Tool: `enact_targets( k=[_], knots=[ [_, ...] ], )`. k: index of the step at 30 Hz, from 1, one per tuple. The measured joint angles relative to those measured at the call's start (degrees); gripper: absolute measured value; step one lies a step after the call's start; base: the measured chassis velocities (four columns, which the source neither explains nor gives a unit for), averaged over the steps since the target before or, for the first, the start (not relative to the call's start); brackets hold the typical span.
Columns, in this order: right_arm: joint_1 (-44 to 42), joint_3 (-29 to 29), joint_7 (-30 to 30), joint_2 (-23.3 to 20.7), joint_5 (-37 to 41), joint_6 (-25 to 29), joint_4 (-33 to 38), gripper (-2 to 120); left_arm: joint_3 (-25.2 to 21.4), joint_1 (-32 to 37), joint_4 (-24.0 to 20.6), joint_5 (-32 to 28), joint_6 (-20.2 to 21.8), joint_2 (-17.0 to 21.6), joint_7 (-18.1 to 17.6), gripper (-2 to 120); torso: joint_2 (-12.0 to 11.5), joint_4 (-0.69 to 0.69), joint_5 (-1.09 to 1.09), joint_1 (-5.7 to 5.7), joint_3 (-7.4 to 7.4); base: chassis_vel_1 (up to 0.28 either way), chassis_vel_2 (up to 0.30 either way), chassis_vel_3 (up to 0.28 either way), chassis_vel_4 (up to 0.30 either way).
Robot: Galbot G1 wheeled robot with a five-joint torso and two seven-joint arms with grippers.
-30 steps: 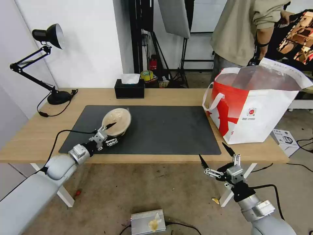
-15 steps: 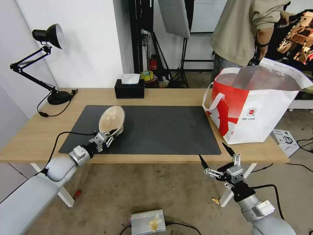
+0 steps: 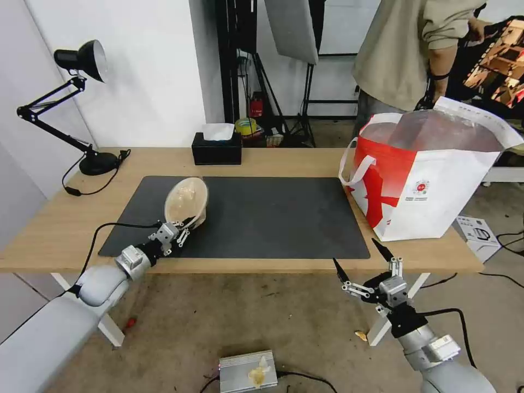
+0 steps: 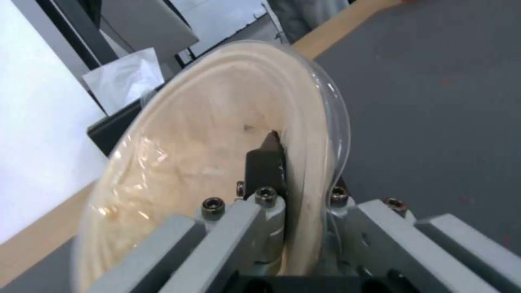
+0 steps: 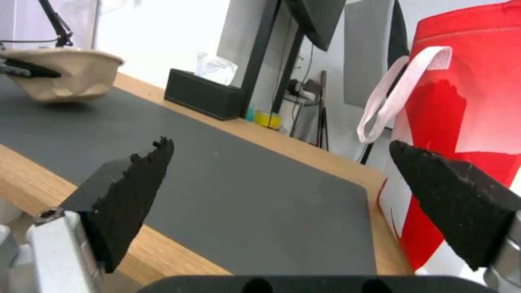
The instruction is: Pick up the trash from the table and place it into the takeout bag.
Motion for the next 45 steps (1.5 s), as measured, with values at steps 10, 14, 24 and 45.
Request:
enact_targets(
  k=[10,14,24,45],
  knots=[
    [0.0,0.0,0.0,0.0,0.0,0.0,0.0,100,-1.17,0.13,-5.45,-3.15,0.44,3.88,-1.48,0,0.0,0.01,0.0,0.0,0.0,0.0,0.0,0.0,0.0],
    [0.0,0.0,0.0,0.0,0.0,0.0,0.0,100,-0.61,-1.08,-7.44,-4.13,0.75,5.29,-2.26,0,0.0,0.0,0.0,0.0,0.0,0.0,0.0,0.0,0.0],
    [0.0,0.0,0.0,0.0,0.0,0.0,0.0,100,1.36,-4.39,-12.55,-5.14,1.55,8.49,-4.28,0,0.0,0.0,0.0,0.0,0.0,0.0,0.0,0.0,0.0],
    [0.0,0.0,0.0,0.0,0.0,0.0,0.0,100,32.75,-38.3,-3.67,-5.99,3.75,-1.2,-9.15,0,0.0,-0.01,0.01,0.01,0.01,0.0,0.0,0.0,0.0]
  ],
)
